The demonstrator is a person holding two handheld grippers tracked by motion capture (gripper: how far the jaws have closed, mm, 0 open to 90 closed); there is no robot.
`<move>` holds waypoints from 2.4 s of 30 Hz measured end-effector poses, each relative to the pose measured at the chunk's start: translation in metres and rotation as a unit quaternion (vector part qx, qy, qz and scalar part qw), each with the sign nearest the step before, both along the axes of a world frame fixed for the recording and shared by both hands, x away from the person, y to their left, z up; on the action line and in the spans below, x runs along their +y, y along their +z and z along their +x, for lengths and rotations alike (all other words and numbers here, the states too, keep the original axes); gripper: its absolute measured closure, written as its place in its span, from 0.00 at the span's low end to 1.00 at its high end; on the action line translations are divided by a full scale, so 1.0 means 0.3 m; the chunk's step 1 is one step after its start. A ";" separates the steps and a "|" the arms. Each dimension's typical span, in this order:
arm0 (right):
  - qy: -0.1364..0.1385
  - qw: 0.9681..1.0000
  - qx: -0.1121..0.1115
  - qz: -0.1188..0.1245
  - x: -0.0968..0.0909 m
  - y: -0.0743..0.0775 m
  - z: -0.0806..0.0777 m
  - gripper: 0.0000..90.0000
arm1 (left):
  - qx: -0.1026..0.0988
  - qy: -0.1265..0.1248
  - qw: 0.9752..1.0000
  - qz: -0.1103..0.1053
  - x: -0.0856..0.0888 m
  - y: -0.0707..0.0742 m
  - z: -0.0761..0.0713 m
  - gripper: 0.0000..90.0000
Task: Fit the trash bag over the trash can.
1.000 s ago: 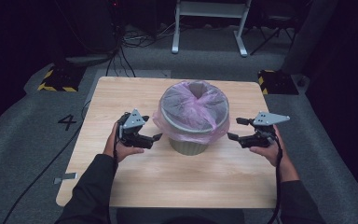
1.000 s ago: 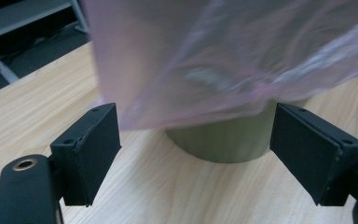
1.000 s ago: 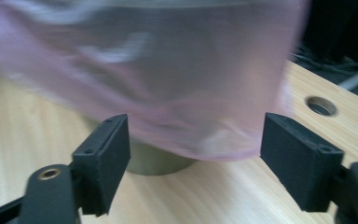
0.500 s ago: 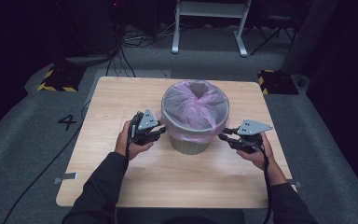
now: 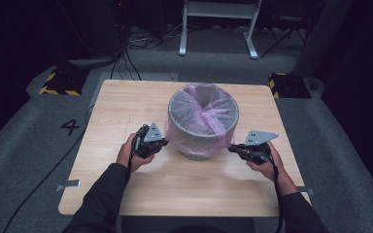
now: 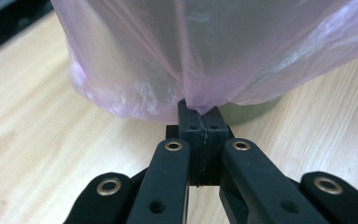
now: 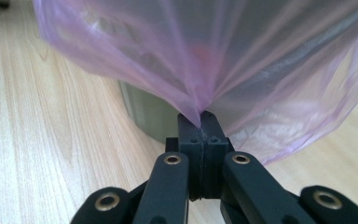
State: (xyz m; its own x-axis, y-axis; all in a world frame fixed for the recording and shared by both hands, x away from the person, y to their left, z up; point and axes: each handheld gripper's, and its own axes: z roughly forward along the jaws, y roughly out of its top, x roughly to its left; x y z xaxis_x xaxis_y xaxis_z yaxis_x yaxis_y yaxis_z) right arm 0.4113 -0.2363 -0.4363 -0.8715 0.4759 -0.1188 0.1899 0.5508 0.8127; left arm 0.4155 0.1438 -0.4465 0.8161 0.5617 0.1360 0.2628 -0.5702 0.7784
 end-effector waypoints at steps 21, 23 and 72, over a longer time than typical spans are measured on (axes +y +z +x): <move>-0.039 0.994 0.094 0.047 -0.085 -0.070 0.080 0.40 | 0.044 0.046 0.998 -0.019 0.056 -0.082 -0.024 0.18; -0.047 0.994 0.087 0.050 -0.101 -0.056 0.063 0.32 | 0.042 0.053 0.998 -0.017 0.077 -0.081 -0.053 0.18; -0.046 0.995 -0.071 0.058 0.046 0.470 0.014 0.27 | 0.091 0.046 0.995 0.002 0.178 -0.192 -0.211 0.16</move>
